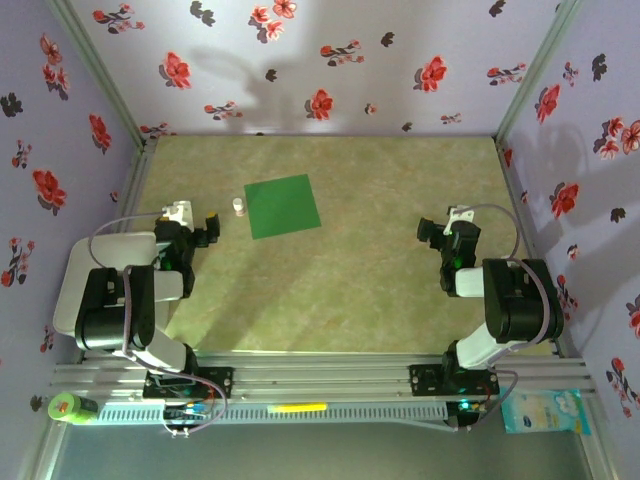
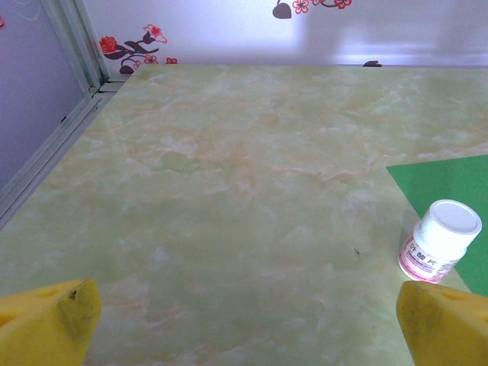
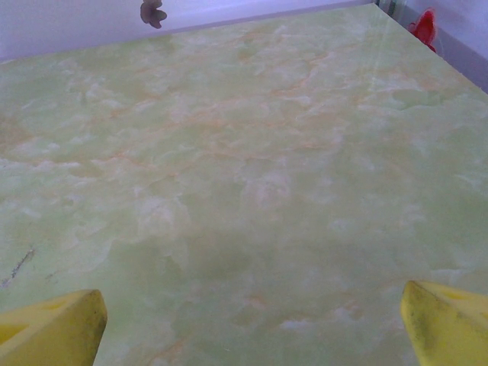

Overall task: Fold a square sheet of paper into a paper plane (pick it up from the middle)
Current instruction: Move the square sheet of paper to the center of the table.

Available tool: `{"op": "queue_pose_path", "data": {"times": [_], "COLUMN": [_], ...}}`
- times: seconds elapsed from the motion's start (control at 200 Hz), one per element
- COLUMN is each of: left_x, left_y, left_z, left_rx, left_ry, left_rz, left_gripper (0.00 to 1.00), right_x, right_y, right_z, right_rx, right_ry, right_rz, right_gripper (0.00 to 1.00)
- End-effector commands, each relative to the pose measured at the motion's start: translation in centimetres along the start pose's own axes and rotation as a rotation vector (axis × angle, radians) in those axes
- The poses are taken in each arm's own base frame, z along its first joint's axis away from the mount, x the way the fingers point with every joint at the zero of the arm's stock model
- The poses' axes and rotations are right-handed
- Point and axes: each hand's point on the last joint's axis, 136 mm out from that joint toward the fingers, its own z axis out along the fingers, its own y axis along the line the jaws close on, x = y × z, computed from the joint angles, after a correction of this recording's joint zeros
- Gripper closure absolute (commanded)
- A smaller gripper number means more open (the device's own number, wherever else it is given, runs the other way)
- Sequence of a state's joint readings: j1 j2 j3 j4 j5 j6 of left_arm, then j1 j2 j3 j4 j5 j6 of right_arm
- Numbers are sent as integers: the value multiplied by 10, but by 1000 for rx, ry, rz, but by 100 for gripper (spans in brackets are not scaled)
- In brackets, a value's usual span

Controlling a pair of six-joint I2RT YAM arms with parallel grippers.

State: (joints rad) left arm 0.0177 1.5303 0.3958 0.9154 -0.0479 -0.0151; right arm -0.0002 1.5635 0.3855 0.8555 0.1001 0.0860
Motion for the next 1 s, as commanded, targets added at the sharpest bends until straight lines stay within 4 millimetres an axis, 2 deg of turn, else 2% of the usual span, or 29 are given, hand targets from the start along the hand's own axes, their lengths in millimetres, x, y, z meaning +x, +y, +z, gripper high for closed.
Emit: {"op": "queue_pose_path", "data": {"times": [0.0, 0.39, 0.615, 0.8, 0.995], "left_x": [14, 13, 5, -18, -63], "left_y": [-1, -2, 3, 10, 17], "left_z": [2, 1, -16, -27, -43], "left_rx": [10, 12, -8, -37, -66], "left_ry": [52, 47, -41, -4, -50], "left_rz": [3, 5, -8, -48, -153], "left_gripper": [0, 0, 0, 0, 0], "right_x": [-9, -11, -12, -19, -36], "right_y": [-1, 0, 9, 22, 40], "right_z": [2, 1, -2, -6, -14], "right_rx": [4, -3, -47, -113, -194], "right_ry": [-20, -26, -27, -4, 143], "right_rz": [8, 7, -22, -50, 17], "right_gripper": [1, 1, 1, 1, 1]}}
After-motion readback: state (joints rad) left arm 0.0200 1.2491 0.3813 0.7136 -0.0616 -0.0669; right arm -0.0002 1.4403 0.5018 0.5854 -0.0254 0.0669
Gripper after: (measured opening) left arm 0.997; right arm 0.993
